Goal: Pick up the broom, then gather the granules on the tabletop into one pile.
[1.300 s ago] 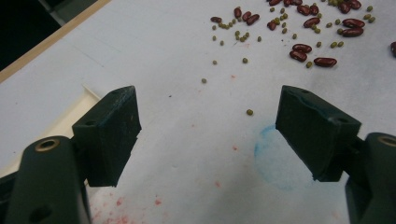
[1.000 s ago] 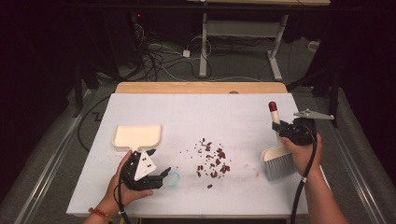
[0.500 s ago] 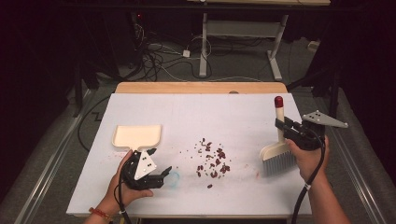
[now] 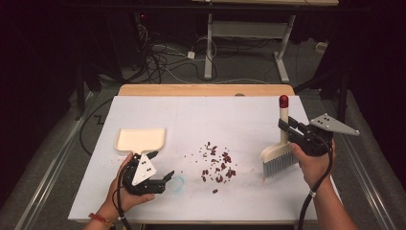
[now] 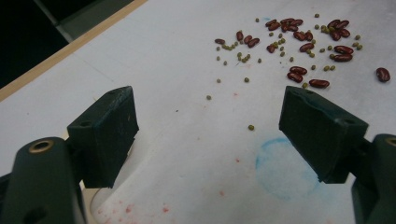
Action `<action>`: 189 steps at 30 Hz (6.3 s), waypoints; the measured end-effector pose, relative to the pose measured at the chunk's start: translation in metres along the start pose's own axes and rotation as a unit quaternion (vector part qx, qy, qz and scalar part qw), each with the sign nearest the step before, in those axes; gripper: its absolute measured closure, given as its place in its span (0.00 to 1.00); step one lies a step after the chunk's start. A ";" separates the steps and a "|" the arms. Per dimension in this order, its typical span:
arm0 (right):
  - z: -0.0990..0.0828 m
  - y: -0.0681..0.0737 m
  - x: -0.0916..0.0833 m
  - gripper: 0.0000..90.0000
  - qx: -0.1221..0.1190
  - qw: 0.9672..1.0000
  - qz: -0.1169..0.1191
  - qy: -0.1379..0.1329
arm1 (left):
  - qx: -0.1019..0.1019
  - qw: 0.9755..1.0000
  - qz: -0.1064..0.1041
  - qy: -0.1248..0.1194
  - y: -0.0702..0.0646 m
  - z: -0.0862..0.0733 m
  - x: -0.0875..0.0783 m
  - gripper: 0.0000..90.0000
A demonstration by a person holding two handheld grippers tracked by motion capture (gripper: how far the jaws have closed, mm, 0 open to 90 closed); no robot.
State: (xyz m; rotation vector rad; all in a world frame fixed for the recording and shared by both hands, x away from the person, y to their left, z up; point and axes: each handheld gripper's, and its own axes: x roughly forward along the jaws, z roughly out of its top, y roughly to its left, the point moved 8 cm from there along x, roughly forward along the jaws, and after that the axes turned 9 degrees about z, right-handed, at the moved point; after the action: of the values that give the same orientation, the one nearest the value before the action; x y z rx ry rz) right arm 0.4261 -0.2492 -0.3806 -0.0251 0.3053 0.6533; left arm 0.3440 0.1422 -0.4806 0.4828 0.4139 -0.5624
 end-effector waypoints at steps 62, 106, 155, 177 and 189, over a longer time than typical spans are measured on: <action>0.056 0.134 0.153 0.78 -0.059 0.972 0.221 -0.049 | -0.042 0.996 0.048 0.060 0.027 -0.048 -0.019 0.17; 0.010 0.175 0.185 0.78 -0.091 0.946 0.305 -0.064 | -0.012 0.998 0.034 0.055 0.022 -0.052 -0.026 0.19; 0.008 0.210 0.168 0.77 -0.100 0.927 0.357 -0.052 | -0.021 0.998 0.044 0.036 0.035 -0.047 -0.030 0.19; 0.002 0.141 0.131 0.78 -0.131 0.939 0.317 -0.040 | -0.017 0.999 0.023 0.033 0.022 -0.039 -0.027 0.19; 0.009 0.110 0.104 0.77 -0.121 0.954 0.269 -0.047 | -0.018 0.999 0.009 0.031 0.018 -0.036 -0.024 0.19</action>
State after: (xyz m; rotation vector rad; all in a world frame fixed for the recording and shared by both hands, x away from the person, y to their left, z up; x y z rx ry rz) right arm 0.4406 -0.0991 -0.3941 -0.1498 0.1352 1.2296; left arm 0.3280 0.1845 -0.4923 0.4699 0.4768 -0.5220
